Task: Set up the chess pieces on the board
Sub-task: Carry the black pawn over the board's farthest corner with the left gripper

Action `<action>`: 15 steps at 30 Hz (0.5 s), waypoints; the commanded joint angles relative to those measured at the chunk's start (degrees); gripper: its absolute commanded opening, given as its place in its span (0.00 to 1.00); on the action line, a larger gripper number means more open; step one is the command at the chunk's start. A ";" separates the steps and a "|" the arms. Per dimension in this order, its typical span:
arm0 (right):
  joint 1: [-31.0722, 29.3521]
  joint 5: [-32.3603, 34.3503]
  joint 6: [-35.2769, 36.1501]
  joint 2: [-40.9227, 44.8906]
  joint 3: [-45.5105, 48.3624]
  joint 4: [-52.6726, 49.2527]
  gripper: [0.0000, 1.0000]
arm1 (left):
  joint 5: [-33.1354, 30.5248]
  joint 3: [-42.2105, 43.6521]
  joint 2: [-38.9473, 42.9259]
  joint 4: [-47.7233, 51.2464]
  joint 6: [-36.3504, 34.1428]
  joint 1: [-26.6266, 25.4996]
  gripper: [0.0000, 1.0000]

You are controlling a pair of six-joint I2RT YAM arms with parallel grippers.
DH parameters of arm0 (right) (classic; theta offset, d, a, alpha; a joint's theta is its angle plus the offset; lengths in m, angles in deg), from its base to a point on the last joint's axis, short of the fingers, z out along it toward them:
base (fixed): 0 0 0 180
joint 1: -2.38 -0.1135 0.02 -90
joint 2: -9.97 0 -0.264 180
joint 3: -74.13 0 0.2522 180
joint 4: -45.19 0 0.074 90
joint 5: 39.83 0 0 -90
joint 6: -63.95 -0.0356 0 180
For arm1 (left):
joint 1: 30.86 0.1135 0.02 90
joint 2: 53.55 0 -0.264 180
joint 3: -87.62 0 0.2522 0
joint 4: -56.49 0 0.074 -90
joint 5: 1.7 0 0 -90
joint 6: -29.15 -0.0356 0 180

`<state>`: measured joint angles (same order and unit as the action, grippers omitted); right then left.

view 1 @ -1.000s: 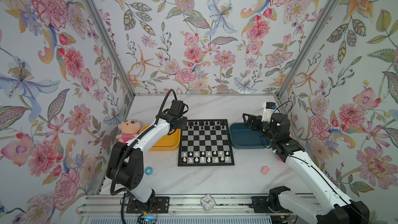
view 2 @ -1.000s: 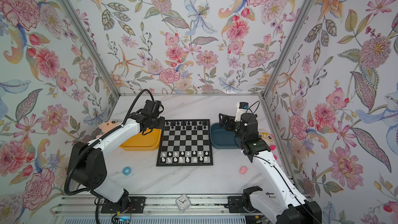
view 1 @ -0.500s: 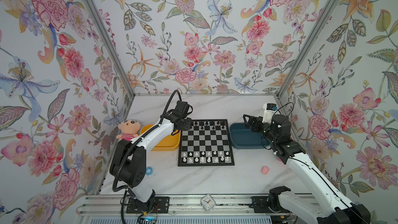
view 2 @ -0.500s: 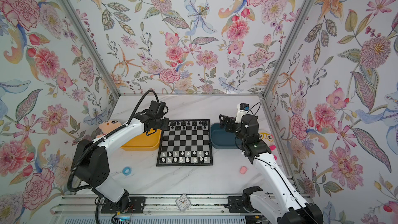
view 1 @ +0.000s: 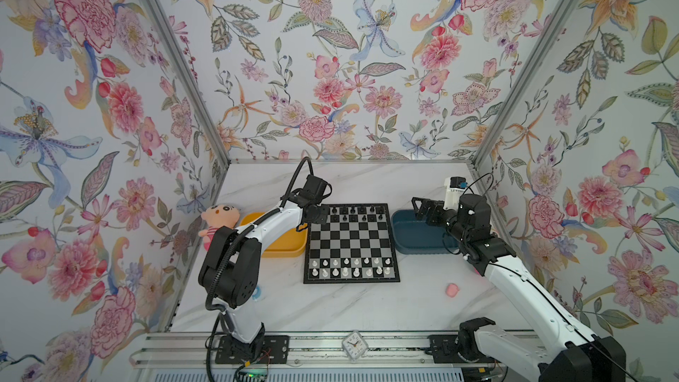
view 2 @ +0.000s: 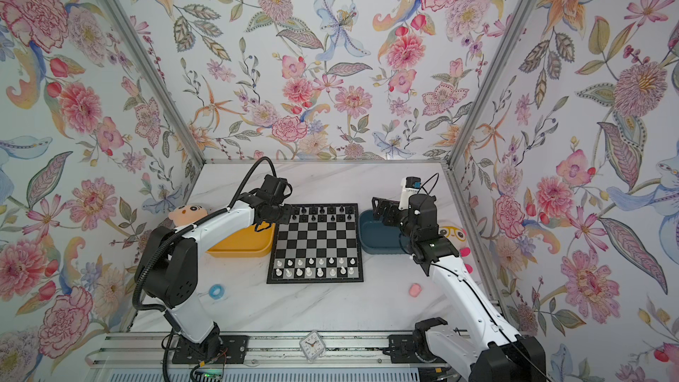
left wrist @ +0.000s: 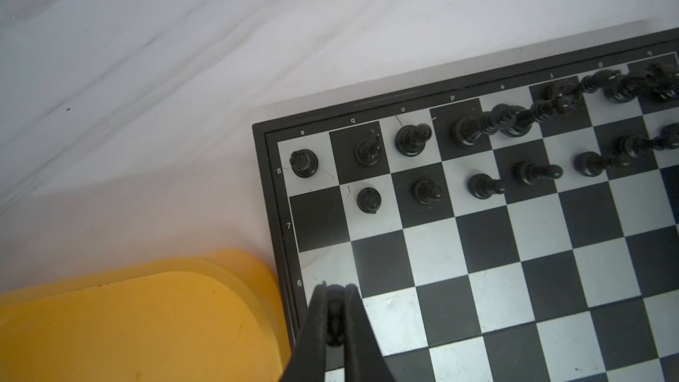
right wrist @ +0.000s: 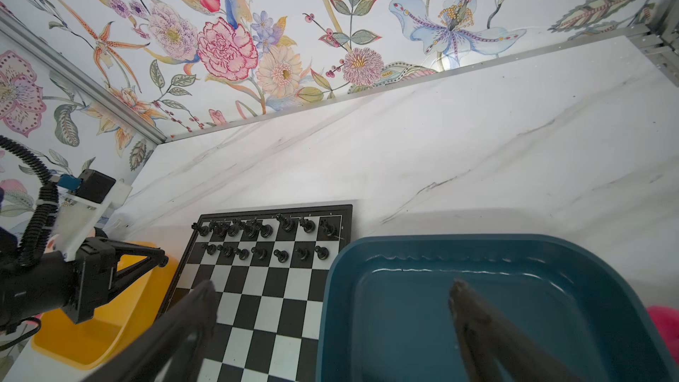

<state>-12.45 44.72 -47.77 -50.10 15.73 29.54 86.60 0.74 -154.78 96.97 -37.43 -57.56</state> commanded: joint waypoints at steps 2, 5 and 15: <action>0.39 -0.43 0.42 -0.52 -1.89 -0.21 0.99 | 1.08 -1.68 -2.24 -1.55 -0.13 -0.12 0.02; 0.38 -0.34 0.45 -0.57 -1.87 -0.22 0.99 | 1.39 -2.11 -3.59 -1.84 -0.06 0.24 0.02; 0.42 0.37 0.31 0.03 -1.79 -1.26 0.99 | 1.90 -1.80 -5.62 -3.46 -0.07 2.11 0.02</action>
<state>-12.36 44.61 -47.74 -50.15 15.68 29.45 88.07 0.11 -159.33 94.43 -37.43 -56.40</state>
